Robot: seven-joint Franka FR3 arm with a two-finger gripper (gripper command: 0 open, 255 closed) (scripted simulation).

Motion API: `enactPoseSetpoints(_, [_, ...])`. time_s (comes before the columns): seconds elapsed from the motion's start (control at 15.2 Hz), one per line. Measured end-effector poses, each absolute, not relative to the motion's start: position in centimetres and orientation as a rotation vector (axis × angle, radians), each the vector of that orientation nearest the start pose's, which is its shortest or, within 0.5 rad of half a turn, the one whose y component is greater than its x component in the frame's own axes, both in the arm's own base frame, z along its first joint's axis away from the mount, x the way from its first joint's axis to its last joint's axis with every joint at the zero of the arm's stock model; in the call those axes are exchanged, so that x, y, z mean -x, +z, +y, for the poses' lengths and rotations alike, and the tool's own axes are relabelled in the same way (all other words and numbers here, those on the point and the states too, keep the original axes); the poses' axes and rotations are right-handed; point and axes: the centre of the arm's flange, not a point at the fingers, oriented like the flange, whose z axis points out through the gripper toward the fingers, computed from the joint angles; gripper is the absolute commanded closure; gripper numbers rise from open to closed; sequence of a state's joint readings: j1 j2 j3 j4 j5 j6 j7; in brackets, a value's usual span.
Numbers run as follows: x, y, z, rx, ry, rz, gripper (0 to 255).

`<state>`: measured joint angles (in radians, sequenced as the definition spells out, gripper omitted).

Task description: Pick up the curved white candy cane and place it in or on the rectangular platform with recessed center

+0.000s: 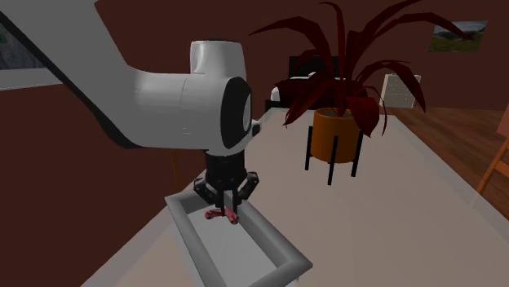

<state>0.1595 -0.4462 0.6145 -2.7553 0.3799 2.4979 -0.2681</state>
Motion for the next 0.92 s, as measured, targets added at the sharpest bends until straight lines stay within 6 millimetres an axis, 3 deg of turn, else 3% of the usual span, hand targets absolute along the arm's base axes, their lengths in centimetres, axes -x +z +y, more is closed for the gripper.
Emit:
enactPoseSetpoints(0.2, [-28.8, 32.6, 25.7, 2.903, -0.227, -1.097, 255])
enactPoseSetpoints(0.59, [-28.8, 32.3, 25.8, 2.902, -0.23, -1.098, 255])
enactPoseSetpoints(0.66, [-28.8, 32.3, 25.8, 2.902, -0.23, -1.097, 0])
enactPoseSetpoints(0.92, [-28.8, 32.2, 25.7, 2.903, -0.225, -1.096, 0])
